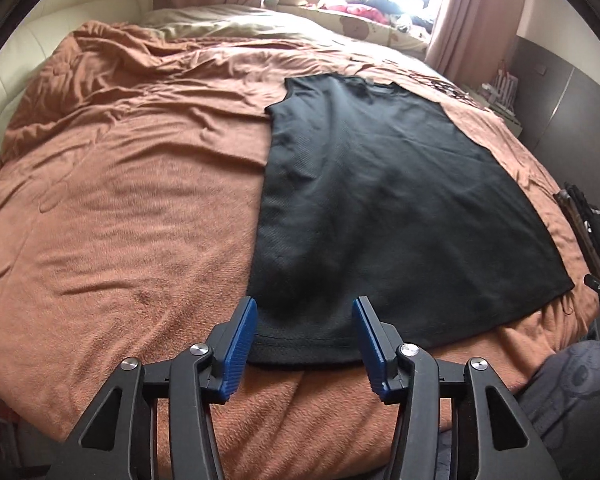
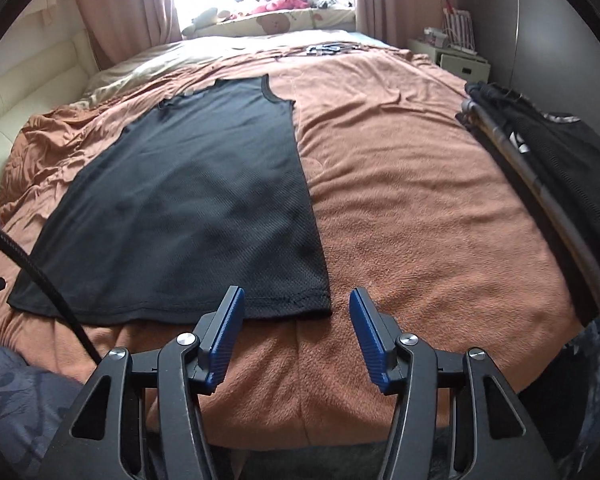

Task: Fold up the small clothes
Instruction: 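Lower both tools to the top's hem and close both grippers on it, then lift the hem with both grippers and carry it over toward the shoulders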

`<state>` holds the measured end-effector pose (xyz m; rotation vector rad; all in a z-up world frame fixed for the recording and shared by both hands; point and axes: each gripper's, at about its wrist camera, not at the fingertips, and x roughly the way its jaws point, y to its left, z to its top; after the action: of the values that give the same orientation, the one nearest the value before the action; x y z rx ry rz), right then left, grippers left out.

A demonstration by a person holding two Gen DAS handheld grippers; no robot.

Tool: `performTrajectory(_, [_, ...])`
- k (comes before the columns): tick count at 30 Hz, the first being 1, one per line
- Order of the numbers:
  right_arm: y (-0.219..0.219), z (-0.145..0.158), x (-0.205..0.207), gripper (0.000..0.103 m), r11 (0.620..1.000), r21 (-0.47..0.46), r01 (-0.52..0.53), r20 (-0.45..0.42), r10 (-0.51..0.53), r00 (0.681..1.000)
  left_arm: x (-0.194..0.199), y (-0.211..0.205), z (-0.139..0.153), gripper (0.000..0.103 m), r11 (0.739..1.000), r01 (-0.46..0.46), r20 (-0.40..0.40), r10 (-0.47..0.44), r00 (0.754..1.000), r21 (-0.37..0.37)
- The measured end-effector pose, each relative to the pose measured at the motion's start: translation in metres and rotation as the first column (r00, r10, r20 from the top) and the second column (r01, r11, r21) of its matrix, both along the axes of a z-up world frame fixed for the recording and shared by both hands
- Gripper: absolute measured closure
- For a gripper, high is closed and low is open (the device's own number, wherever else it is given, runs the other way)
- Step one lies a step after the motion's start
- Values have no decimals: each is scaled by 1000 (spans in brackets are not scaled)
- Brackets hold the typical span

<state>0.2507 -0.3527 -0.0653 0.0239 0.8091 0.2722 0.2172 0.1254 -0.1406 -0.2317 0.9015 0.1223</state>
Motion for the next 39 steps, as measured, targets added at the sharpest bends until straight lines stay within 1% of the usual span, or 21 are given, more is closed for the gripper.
performTrajectory(4, [-2, -11, 21, 53, 1000, 19, 3, -20, -2, 1000, 4, 10, -13, 60, 999, -28, -28, 28, 999, -16])
performTrajectory(6, [1, -17, 32, 57, 1000, 24, -2, -30, 2, 1000, 6, 14, -20, 64, 999, -36, -52, 34, 998, -28])
performTrajectory(9, [2, -25, 44, 60, 999, 33, -2, -50, 3, 999, 6, 20, -30, 65, 997, -70, -83, 67, 994, -30])
performTrajectory(11, [2, -28, 48, 61, 1000, 29, 2, -45, 0, 999, 5, 24, -33, 66, 995, -90, -85, 86, 993, -41])
performTrajectory(17, [11, -33, 62, 61, 1000, 17, 13, -44, -13, 999, 4, 27, -35, 66, 992, -120, -92, 117, 989, -26])
performTrajectory(20, [16, -33, 63, 61, 1000, 16, 16, -53, -15, 998, 4, 31, -35, 66, 990, -137, -92, 133, 987, -43])
performTrajectory(22, [17, -34, 60, 66, 999, 31, 9, -60, -7, 998, 2, 33, -36, 66, 988, -144, -90, 138, 986, -57])
performTrajectory(25, [15, -36, 58, 72, 999, 45, 6, -74, -3, 997, -2, 36, -40, 73, 984, -158, -87, 151, 985, -85])
performTrajectory(26, [15, -36, 57, 78, 999, 45, 3, -74, 0, 997, -3, 36, -40, 78, 983, -161, -85, 154, 984, -93])
performTrajectory(27, [14, -36, 58, 89, 999, 48, 1, -75, 2, 997, -3, 36, -41, 84, 982, -162, -84, 154, 985, -99])
performTrajectory(28, [13, -35, 59, 95, 999, 53, 0, -77, 4, 997, -4, 36, -40, 88, 982, -160, -83, 152, 985, -101])
performTrajectory(29, [13, -34, 60, 100, 998, 63, -6, -78, 11, 997, -3, 35, -39, 96, 982, -154, -81, 146, 986, -111])
performTrajectory(32, [12, -26, 57, 102, 998, 63, -8, -61, 12, 998, -7, 34, -29, 97, 981, -158, -56, 152, 987, -111])
performTrajectory(35, [13, -12, 46, 102, 999, 47, -11, -14, 12, 1000, -14, 34, -17, 98, 980, -159, -13, 159, 987, -122])
performTrajectory(39, [8, 5, 31, 102, 998, 68, -13, 31, 11, 999, -22, 34, 1, 98, 979, -156, 37, 162, 986, -134])
